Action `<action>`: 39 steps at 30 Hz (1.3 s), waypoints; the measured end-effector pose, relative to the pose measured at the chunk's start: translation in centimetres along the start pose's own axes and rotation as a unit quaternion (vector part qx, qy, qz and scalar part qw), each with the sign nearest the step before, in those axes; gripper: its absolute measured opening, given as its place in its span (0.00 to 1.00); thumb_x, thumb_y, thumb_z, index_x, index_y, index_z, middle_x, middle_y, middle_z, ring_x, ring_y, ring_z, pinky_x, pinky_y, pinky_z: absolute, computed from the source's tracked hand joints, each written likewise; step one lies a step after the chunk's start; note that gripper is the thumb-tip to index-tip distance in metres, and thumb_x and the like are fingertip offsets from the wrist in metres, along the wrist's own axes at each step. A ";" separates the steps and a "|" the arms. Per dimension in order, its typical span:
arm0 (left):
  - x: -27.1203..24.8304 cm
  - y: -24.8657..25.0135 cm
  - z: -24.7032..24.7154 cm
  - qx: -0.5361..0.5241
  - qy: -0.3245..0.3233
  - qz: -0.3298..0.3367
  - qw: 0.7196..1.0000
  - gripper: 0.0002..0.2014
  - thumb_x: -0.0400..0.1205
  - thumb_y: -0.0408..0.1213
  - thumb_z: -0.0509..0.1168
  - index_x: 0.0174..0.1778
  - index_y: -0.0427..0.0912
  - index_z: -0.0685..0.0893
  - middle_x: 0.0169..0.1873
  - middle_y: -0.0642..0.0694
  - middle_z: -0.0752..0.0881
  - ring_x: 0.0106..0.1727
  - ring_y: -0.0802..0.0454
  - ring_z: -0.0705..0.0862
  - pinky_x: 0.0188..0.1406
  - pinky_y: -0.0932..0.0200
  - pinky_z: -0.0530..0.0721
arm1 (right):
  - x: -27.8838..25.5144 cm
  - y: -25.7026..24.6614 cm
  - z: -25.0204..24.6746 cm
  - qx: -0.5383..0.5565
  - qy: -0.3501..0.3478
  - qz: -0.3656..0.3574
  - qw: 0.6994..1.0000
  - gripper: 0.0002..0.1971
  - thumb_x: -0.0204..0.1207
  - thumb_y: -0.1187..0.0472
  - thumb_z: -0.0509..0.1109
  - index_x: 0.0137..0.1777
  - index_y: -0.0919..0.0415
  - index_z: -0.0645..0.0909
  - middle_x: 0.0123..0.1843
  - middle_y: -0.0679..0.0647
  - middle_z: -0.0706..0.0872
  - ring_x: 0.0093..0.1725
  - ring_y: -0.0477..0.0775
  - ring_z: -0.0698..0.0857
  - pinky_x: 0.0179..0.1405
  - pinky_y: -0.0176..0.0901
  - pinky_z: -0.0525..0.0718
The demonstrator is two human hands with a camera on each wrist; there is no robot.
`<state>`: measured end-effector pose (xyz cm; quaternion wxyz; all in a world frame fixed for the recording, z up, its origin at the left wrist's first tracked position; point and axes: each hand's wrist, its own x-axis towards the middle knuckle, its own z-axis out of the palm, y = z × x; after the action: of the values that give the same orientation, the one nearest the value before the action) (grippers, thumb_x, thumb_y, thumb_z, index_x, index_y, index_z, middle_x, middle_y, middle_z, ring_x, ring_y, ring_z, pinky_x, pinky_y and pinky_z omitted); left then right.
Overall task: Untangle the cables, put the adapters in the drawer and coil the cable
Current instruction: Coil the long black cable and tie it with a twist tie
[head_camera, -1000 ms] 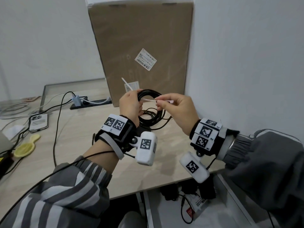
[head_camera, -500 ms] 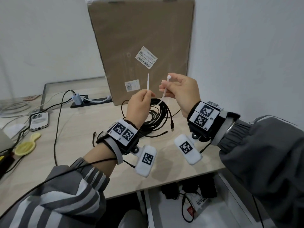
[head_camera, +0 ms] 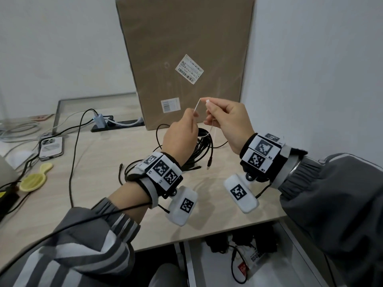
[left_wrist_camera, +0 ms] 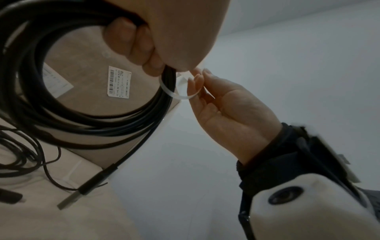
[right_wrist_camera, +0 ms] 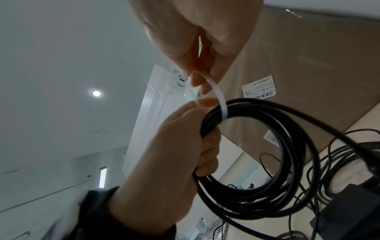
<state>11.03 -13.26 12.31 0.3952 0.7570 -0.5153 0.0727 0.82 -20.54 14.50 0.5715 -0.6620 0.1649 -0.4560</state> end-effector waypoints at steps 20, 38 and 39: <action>-0.6 -0.1 -1.0 0.063 -0.005 0.057 0.996 0.14 0.87 0.37 0.49 0.65 0.45 0.73 0.38 0.39 0.87 0.38 0.37 0.82 0.32 0.51 0.70 | -0.1 -0.1 -0.4 -0.070 -0.033 -0.071 0.994 0.11 0.84 0.67 0.62 0.57 0.63 0.86 0.45 0.53 0.80 0.42 0.45 0.81 0.49 0.42 0.88; -1.3 -0.2 -0.8 0.105 -0.016 0.049 0.993 0.15 0.87 0.41 0.48 0.55 0.39 0.78 0.40 0.39 0.86 0.39 0.38 0.80 0.33 0.54 0.65 | 0.4 -1.3 -0.9 -0.133 -0.113 0.000 0.985 0.09 0.73 0.70 0.75 0.53 0.70 0.87 0.41 0.53 0.88 0.33 0.34 0.84 0.33 0.25 0.78; -1.3 -0.3 -0.7 0.095 -0.014 0.050 0.994 0.15 0.87 0.41 0.49 0.52 0.38 0.78 0.39 0.39 0.86 0.40 0.37 0.81 0.33 0.52 0.67 | 0.4 -1.5 -0.9 -0.127 -0.103 -0.013 0.986 0.09 0.72 0.72 0.75 0.52 0.72 0.86 0.39 0.55 0.87 0.32 0.35 0.85 0.31 0.24 0.77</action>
<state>10.90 -11.81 12.01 0.3102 0.7653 -0.5488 0.1301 -0.12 -20.98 16.00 0.4902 -0.7751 0.1528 -0.3681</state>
